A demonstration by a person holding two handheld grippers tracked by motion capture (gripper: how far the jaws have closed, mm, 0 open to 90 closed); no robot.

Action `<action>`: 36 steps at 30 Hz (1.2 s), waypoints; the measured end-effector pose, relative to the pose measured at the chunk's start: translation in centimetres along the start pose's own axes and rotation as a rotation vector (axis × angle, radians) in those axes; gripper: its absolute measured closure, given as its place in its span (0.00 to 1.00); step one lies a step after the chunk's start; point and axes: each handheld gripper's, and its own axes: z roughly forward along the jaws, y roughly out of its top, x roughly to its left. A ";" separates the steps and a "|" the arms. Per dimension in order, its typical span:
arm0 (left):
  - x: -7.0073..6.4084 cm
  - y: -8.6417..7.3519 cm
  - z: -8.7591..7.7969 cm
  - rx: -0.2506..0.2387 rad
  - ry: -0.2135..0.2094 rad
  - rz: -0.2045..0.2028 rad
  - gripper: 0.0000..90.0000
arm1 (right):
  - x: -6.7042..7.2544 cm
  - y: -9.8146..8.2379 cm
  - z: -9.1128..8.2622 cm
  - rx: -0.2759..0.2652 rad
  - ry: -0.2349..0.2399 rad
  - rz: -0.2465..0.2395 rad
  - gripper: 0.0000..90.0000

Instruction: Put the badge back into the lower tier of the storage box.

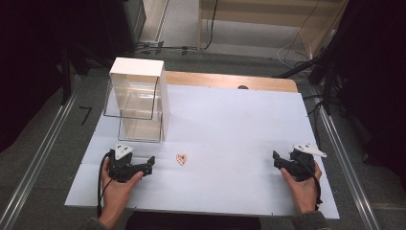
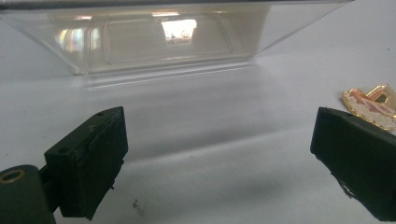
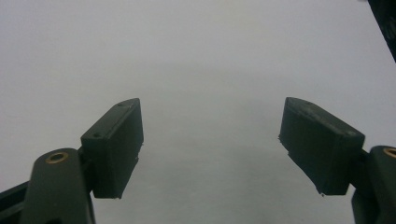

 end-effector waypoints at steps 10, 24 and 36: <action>0.1 0.3 0.4 -0.011 -0.024 -0.015 0.05 | -0.1 -0.6 -0.6 0.033 0.013 0.006 0.13; -0.4 0.5 1.0 -0.005 -0.047 -0.011 0.05 | -1.0 -0.8 -0.7 0.032 0.012 0.032 0.12; -1.1 0.6 1.2 0.004 -0.069 0.010 0.05 | -0.9 -0.8 -0.9 0.018 0.004 0.033 0.12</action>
